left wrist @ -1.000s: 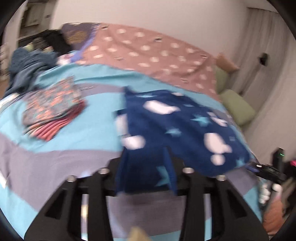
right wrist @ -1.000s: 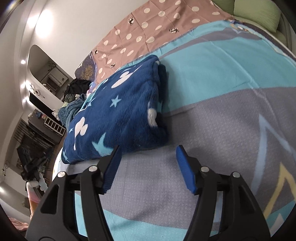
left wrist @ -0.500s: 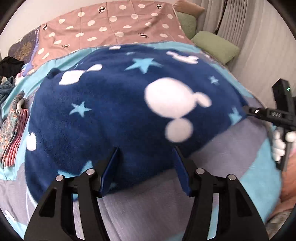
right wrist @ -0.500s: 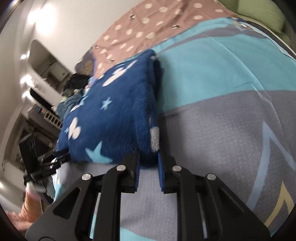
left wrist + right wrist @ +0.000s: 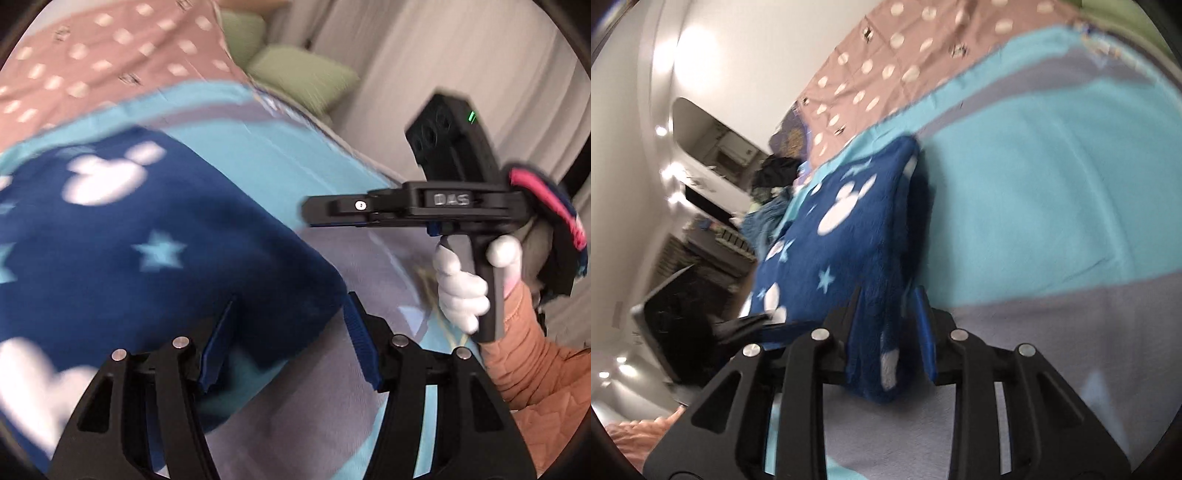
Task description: Fold small clothes
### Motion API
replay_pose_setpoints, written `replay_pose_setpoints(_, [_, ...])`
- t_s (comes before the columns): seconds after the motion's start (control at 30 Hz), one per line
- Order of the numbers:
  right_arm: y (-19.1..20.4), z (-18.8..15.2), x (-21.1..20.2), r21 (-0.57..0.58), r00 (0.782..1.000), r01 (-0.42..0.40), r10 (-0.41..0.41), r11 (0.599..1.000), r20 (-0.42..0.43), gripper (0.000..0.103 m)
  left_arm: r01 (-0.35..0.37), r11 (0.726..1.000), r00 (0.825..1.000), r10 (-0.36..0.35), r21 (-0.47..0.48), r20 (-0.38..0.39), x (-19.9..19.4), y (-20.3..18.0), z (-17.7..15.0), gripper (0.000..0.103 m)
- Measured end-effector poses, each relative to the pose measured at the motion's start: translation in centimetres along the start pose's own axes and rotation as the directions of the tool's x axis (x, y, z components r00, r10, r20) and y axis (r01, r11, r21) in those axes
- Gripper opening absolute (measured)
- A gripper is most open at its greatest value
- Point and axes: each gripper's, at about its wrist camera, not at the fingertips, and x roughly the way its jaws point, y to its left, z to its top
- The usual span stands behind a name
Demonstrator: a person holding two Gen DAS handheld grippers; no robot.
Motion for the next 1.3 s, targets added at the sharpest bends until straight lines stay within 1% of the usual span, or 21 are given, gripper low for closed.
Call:
replay_pose_setpoints(0.03, [-0.4,-0.5,0.4,0.0,1.0,0.011,-0.011,1.0,-0.005,0.03,0.019,1.0,0.999,-0.02,-0.007,-0.039,1.7,-0.2,-0.4,0.059])
replay_pose_setpoints(0.1, [-1.6,-1.2,1.2,0.026,0.999,0.034,-0.034,0.999,-0.019,0.03,0.012,1.0,0.999,-0.012,0.01,-0.046,2.8,-0.5,-0.8,0.063])
replay_pose_setpoints(0.2, [-2.6,-0.7,1.0,0.061,1.0,-0.013,0.014,0.998,-0.019,0.03,0.025,0.998,0.998,-0.021,0.06,-0.06,2.7,-1.6,-1.1,0.064])
replay_pose_setpoints(0.3, [-2.8,-0.5,0.4,0.058,1.0,0.004,-0.005,0.998,0.019,0.031,0.039,0.999,0.998,-0.038,0.033,-0.043,2.0,-1.7,-1.0,0.064])
replay_pose_setpoints(0.4, [-3.2,-0.4,0.5,0.073,1.0,0.006,-0.007,0.997,0.014,0.031,0.027,0.999,0.999,-0.026,0.037,-0.019,1.5,-2.5,-0.9,0.066])
replay_pose_setpoints(0.5, [-2.8,0.2,0.9,0.053,0.999,0.039,-0.039,0.998,0.003,0.032,-0.006,0.992,1.0,0.009,0.13,-0.022,1.7,-3.7,0.1,0.071])
replay_pose_setpoints(0.57, [-2.5,1.3,1.0,0.034,0.996,0.091,-0.091,0.995,0.002,0.031,-0.024,0.98,0.999,0.032,0.198,-0.04,2.6,-4.8,0.7,0.073])
replay_pose_setpoints(0.6, [-2.3,2.4,1.3,0.02,0.993,0.115,-0.115,0.993,0.002,0.031,-0.02,0.976,0.998,0.032,0.219,-0.049,2.8,-5.0,0.8,0.073])
replay_pose_setpoints(0.67, [-2.1,4.1,2.0,0.002,0.995,0.102,-0.102,0.995,-0.014,0.032,0.018,0.978,0.998,-0.004,0.207,-0.068,3.7,-4.2,1.5,0.073])
replay_pose_setpoints(0.7, [-2.1,5.4,2.7,0.0,0.998,0.062,-0.062,0.998,-0.033,0.038,0.044,0.983,0.997,-0.032,0.179,-0.065,3.8,-3.6,1.5,0.073])
replay_pose_setpoints(0.73, [-2.1,6.4,3.3,0.004,0.998,0.028,-0.027,1.0,-0.05,0.05,0.07,0.986,0.996,-0.062,0.152,-0.06,3.8,-3.1,1.4,0.073])
replay_pose_setpoints(0.77, [-2.1,7.7,4.4,0.005,0.998,-0.011,0.012,1.0,-0.069,0.054,0.096,0.987,0.995,-0.09,0.132,-0.051,3.7,-2.6,1.2,0.073])
replay_pose_setpoints(0.83, [-1.5,9.2,6.0,-0.033,0.996,-0.013,0.01,0.999,-0.089,0.055,0.109,0.986,0.994,-0.105,0.123,-0.043,3.7,-2.5,1.1,0.073])
replay_pose_setpoints(0.87, [-1.2,9.7,6.8,-0.055,0.995,-0.004,-0.002,0.998,-0.101,0.056,0.103,0.986,0.994,-0.098,0.131,-0.048,3.8,-2.7,0.9,0.073])
replay_pose_setpoints(0.93, [-0.7,11.0,9.5,-0.099,0.986,-0.011,-0.006,0.995,-0.168,0.066,0.077,0.982,0.996,-0.067,0.173,-0.065,4.1,-3.3,0.7,0.073])
replay_pose_setpoints(1.0, [-1.2,11.9,11.4,-0.083,0.981,-0.009,-0.007,0.997,-0.192,0.066,0.061,0.976,0.996,-0.044,0.211,-0.081,4.4,-3.9,0.6,0.073])
replay_pose_setpoints(1.1, [-2.1,13.7,13.1,-0.021,0.988,0.028,-0.031,0.999,-0.149,0.022,0.068,0.971,0.995,-0.049,0.229,-0.087,4.7,-4.0,0.8,0.073])
replay_pose_setpoints(1.13, [-2.1,14.0,13.2,-0.013,0.992,0.047,-0.048,0.999,-0.116,0.016,0.073,0.97,0.995,-0.054,0.23,-0.087,4.7,-3.9,0.8,0.073])
replay_pose_setpoints(1.17, [-1.9,14.4,13.4,-0.031,0.995,0.068,-0.07,0.997,-0.075,0.013,0.078,0.97,0.995,-0.059,0.231,-0.086,4.8,-3.7,0.9,0.073])
replay_pose_setpoints(1.23, [-2.0,14.5,14.3,-0.057,0.994,0.072,-0.077,0.996,-0.074,0.012,0.077,0.969,0.995,-0.059,0.236,-0.082,4.9,-3.5,0.9,0.073])
replay_pose_setpoints(1.3, [-2.8,14.3,14.5,-0.048,0.996,0.028,-0.032,0.998,-0.079,0.012,0.077,0.969,0.995,-0.059,0.237,-0.081,4.9,-3.4,0.9,0.073])
